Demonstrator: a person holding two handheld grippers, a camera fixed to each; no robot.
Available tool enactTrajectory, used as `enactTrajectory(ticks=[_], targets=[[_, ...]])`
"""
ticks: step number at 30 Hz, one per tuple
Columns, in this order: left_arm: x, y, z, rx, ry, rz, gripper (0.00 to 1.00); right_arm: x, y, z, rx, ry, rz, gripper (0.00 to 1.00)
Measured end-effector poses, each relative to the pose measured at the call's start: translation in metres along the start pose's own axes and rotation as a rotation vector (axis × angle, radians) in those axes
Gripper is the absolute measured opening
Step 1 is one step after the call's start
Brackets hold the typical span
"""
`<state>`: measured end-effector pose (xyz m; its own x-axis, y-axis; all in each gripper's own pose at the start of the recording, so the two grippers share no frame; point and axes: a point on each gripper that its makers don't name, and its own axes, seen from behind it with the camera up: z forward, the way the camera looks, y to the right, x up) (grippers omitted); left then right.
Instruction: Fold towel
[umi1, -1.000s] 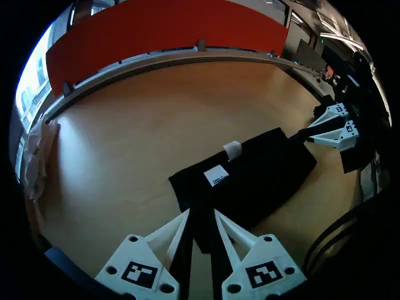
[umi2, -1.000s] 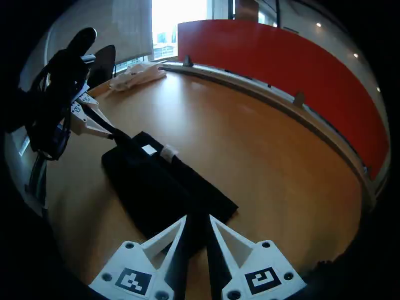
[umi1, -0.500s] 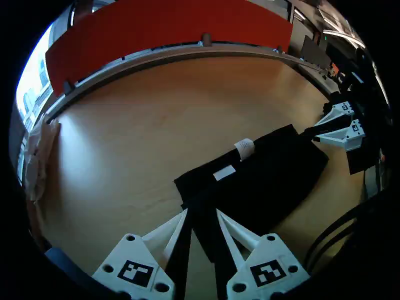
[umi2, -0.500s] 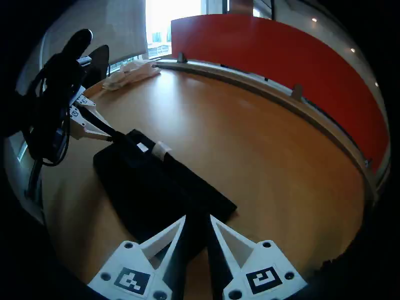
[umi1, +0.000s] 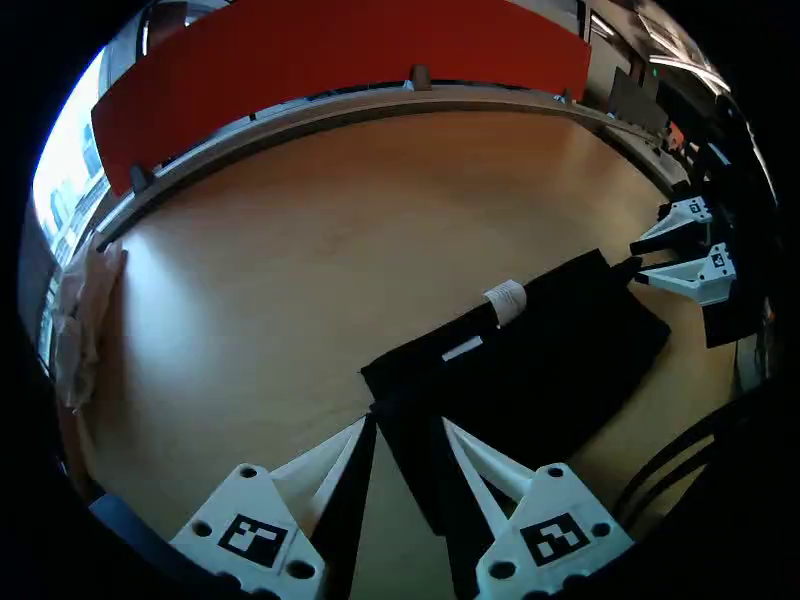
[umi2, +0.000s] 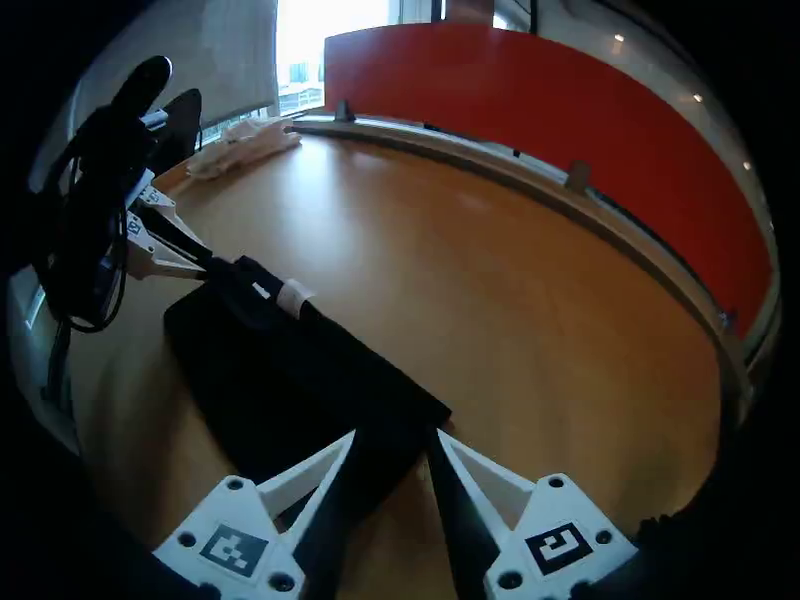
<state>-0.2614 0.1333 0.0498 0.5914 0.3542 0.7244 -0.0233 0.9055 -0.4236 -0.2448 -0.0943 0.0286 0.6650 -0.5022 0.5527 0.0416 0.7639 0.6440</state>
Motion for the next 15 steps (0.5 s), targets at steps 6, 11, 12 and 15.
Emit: enactTrajectory(ticks=[6,11,12,15], targets=[[0.004,-0.007,0.001,0.012,0.001,0.008,0.69,0.001,0.009,0.001,-0.025,0.003,0.005,0.72],[0.006,-0.011,0.002,0.020,0.008,0.005,0.91,0.001,0.014,0.001,-0.043,0.005,0.004,0.87],[0.007,-0.012,0.002,0.023,0.010,0.006,0.96,0.002,0.015,0.001,-0.046,0.006,0.003,0.87],[0.009,-0.013,0.001,0.028,0.017,0.009,0.96,0.003,0.016,0.001,-0.051,0.010,-0.001,0.93]])
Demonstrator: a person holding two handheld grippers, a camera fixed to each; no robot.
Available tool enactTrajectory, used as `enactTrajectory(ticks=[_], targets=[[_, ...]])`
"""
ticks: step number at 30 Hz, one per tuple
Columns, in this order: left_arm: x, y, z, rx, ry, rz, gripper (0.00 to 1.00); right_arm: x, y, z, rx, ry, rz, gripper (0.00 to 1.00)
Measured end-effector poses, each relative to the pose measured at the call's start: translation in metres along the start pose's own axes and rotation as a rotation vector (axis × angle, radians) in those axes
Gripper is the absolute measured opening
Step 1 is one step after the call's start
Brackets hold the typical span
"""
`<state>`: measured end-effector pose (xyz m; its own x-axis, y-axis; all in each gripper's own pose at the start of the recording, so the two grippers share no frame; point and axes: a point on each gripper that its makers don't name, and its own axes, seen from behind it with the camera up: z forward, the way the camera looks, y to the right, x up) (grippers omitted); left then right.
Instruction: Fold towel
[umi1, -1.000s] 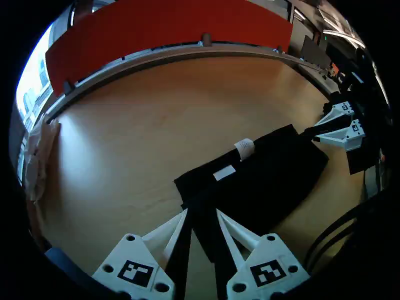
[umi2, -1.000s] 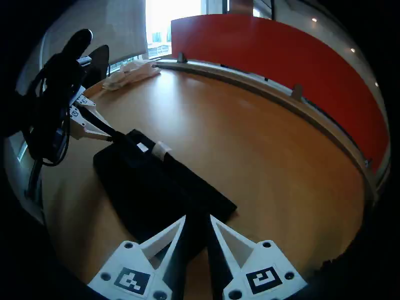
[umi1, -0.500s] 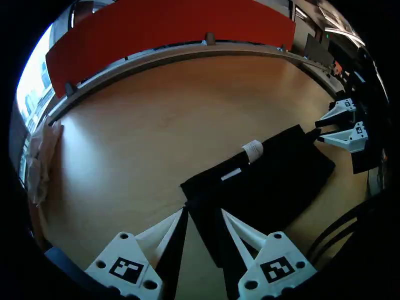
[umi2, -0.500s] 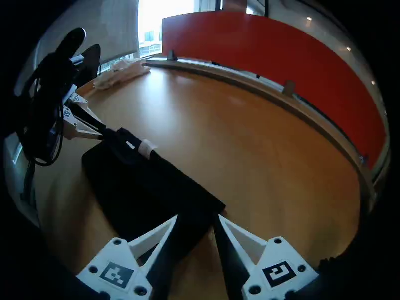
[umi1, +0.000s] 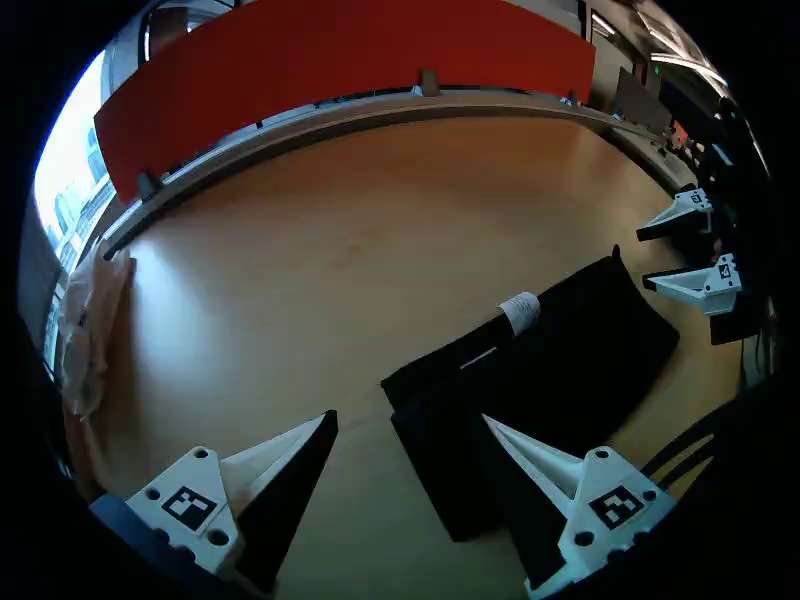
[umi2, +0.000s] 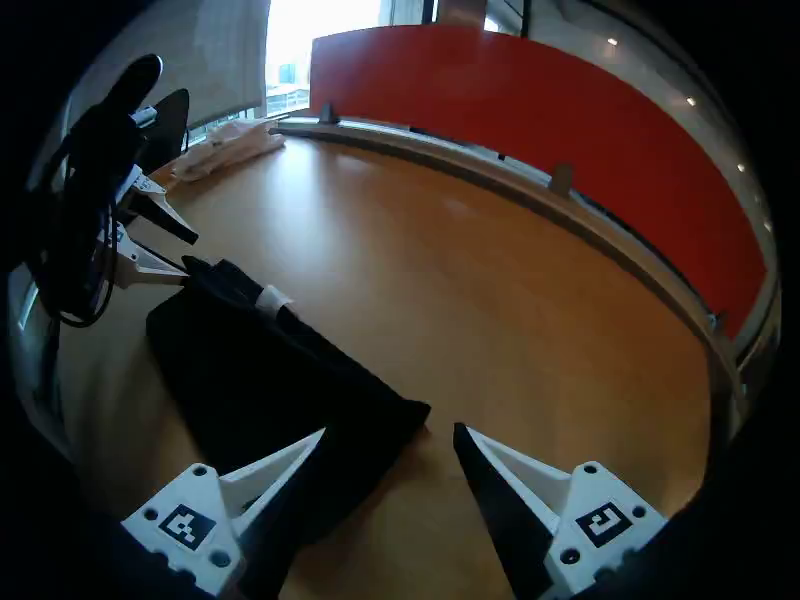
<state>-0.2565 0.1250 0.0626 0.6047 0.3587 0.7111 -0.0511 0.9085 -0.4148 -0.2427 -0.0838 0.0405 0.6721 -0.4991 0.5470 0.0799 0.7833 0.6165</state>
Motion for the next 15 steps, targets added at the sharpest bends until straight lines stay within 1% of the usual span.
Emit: enactTrajectory(ticks=[1,3,15], targets=[[0.0003,0.0001,-0.0006,-0.001,0.001,0.002,0.96,0.0003,0.0001,-0.0004,0.000,0.001,0.000,0.97],[0.0006,0.0000,-0.0015,0.000,0.003,0.004,0.96,0.0007,0.0003,-0.0011,-0.001,0.002,0.000,1.00],[-0.0023,0.0001,-0.0087,-0.004,0.007,-0.013,0.96,-0.0014,-0.0027,-0.0080,-0.001,0.008,0.009,1.00]])
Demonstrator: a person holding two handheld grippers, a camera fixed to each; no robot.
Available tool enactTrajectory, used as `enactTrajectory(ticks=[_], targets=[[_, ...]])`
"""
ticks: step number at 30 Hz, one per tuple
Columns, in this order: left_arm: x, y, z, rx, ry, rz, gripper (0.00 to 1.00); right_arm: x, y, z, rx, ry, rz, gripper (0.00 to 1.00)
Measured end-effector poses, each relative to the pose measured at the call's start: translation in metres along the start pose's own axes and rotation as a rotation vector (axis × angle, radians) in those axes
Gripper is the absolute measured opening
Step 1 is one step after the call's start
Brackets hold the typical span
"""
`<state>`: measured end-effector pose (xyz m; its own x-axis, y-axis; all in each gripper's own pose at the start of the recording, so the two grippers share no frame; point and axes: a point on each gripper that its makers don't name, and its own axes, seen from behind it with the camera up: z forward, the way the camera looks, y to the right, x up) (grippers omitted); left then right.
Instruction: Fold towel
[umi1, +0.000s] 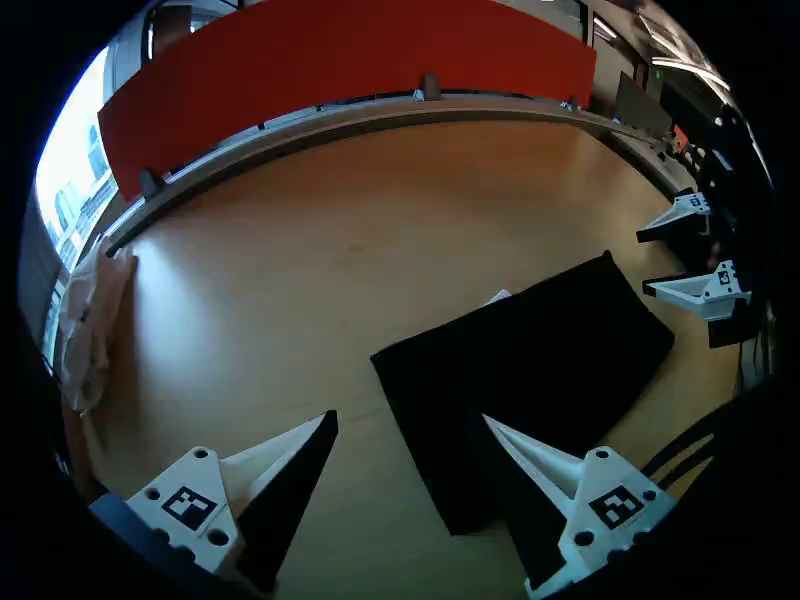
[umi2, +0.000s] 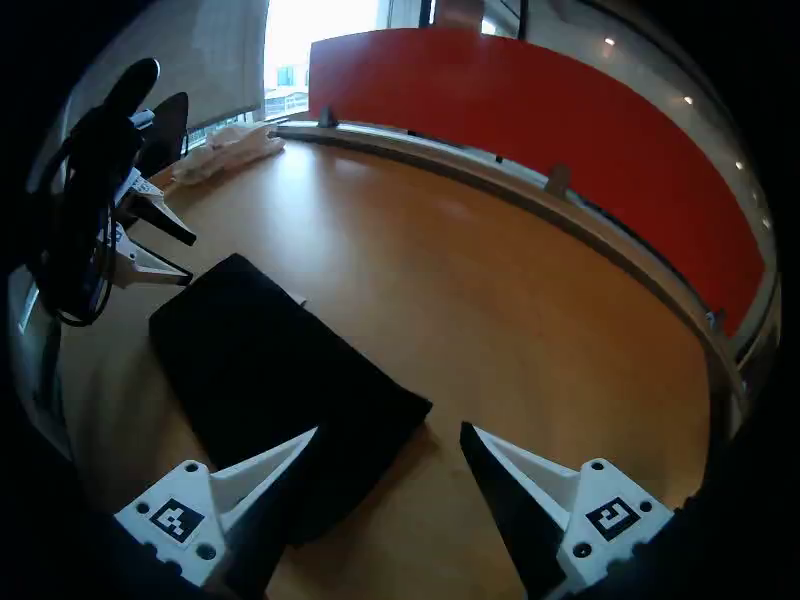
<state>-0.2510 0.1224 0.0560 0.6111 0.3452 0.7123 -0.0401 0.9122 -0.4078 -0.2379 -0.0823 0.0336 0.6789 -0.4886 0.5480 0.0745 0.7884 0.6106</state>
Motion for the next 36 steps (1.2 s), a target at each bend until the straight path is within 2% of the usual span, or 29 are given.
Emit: enactTrajectory(ticks=[16,29,36], targets=[[-0.021,0.007,-0.020,-0.002,-0.003,-0.026,0.96,-0.010,-0.021,-0.023,0.008,0.011,0.019,1.00],[-0.045,0.014,-0.036,-0.001,-0.008,-0.059,0.96,-0.030,-0.038,-0.046,0.009,0.011,0.052,1.00],[-0.055,0.018,-0.040,0.002,-0.010,-0.075,0.96,-0.038,-0.042,-0.051,0.009,0.008,0.062,1.00]])
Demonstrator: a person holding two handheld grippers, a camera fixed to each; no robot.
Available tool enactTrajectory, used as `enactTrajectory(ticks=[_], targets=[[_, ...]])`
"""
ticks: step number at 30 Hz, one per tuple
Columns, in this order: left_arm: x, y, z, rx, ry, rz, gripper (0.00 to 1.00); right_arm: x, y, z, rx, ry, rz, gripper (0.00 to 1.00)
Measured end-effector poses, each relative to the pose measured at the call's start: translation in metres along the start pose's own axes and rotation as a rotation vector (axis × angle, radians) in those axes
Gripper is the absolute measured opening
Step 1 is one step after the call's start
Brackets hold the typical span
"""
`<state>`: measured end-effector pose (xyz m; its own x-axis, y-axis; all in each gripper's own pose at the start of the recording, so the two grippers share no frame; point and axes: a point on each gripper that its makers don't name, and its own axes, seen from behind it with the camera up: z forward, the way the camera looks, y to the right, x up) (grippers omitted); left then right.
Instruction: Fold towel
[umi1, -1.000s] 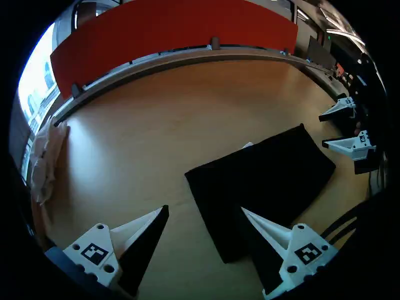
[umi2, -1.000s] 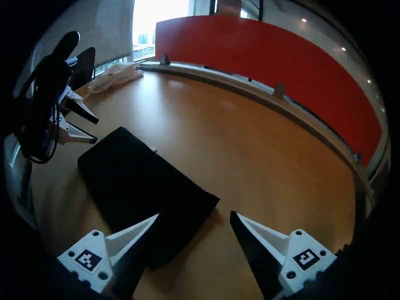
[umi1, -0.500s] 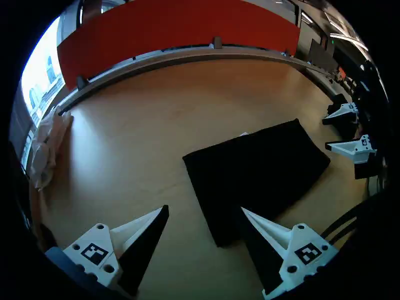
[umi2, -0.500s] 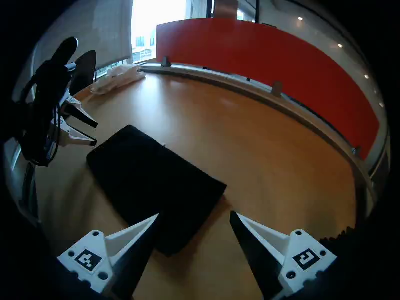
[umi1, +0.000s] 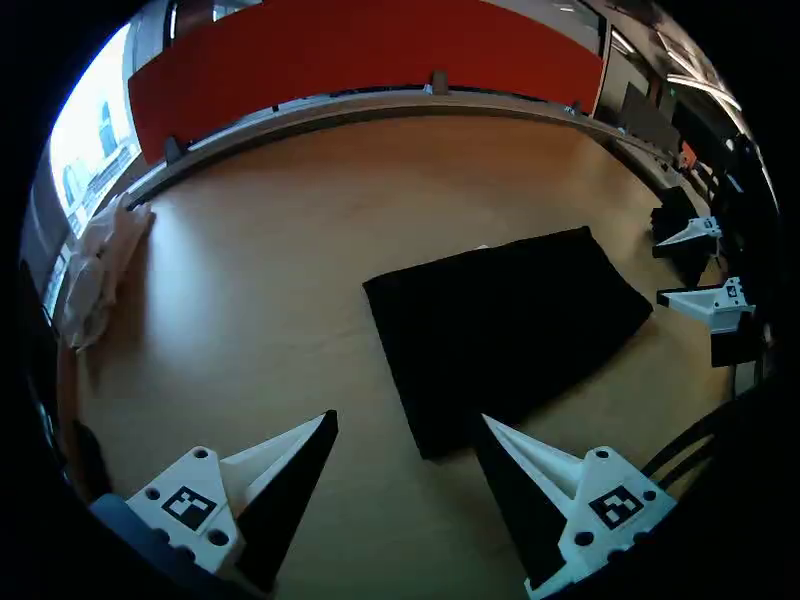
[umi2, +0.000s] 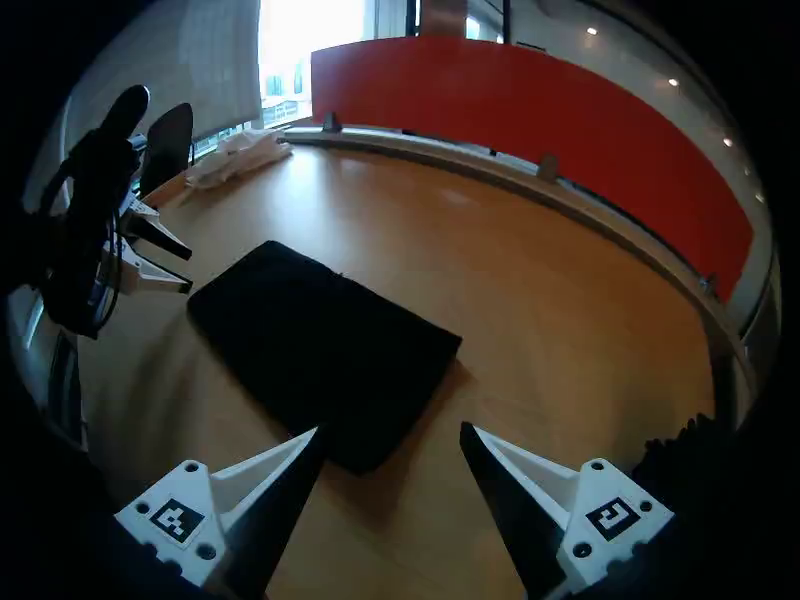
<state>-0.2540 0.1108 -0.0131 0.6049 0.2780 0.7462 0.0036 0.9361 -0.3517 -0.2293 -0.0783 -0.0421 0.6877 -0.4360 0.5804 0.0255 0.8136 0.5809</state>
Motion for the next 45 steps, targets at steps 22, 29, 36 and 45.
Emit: enactTrajectory(ticks=[22,29,36,45], targets=[[-0.020,-0.003,-0.017,0.041,0.026,-0.066,0.96,-0.001,-0.011,0.007,0.077,-0.001,-0.070,1.00],[-0.029,-0.008,-0.027,0.066,0.046,-0.117,0.96,-0.004,-0.014,0.010,0.100,-0.016,-0.105,1.00],[-0.042,-0.011,-0.037,0.085,0.056,-0.141,0.96,-0.006,-0.017,0.012,0.119,-0.029,-0.129,1.00],[-0.054,-0.016,-0.048,0.113,0.077,-0.159,0.96,-0.012,-0.021,0.015,0.140,-0.050,-0.163,1.00]])
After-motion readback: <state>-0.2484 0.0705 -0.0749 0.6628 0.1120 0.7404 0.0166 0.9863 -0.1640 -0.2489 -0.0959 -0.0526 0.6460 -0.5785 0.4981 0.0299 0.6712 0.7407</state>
